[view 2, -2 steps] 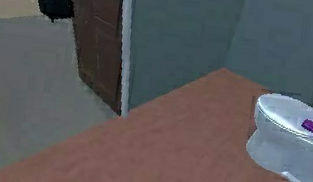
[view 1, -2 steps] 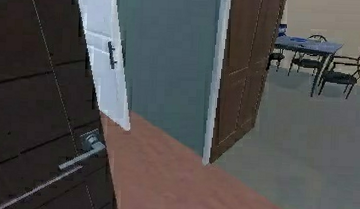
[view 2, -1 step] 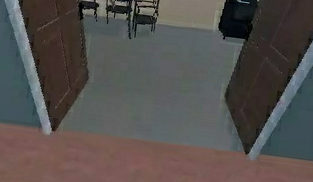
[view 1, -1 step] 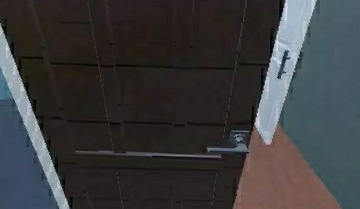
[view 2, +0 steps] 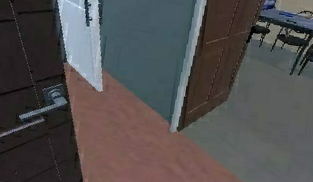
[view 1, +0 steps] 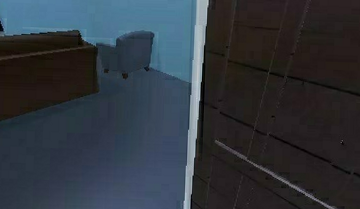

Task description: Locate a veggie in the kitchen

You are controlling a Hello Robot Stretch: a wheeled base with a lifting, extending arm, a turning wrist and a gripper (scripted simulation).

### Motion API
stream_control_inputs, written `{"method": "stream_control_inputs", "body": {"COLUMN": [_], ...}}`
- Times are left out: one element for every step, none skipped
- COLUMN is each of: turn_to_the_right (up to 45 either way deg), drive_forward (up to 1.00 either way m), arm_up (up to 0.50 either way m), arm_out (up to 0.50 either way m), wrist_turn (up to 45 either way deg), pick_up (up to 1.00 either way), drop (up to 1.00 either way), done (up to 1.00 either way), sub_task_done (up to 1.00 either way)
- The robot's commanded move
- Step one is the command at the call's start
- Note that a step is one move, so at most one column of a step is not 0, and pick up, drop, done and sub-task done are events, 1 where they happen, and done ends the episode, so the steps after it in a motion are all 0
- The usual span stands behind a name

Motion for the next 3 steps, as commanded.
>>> {"method": "stream_control_inputs", "body": {"turn_to_the_right": [-15.0,-3.0,0.0], "drive_forward": [0.0,0.0,0.3], "arm_up": [0.0,0.0,0.0], "arm_out": [0.0,0.0,0.0], "wrist_turn": [0.0,0.0,0.0], "pick_up": [0.0,0.0,0.0], "drop": [0.0,0.0,0.0], "done": [0.0,0.0,0.0], "sub_task_done": [0.0,0.0,0.0]}}
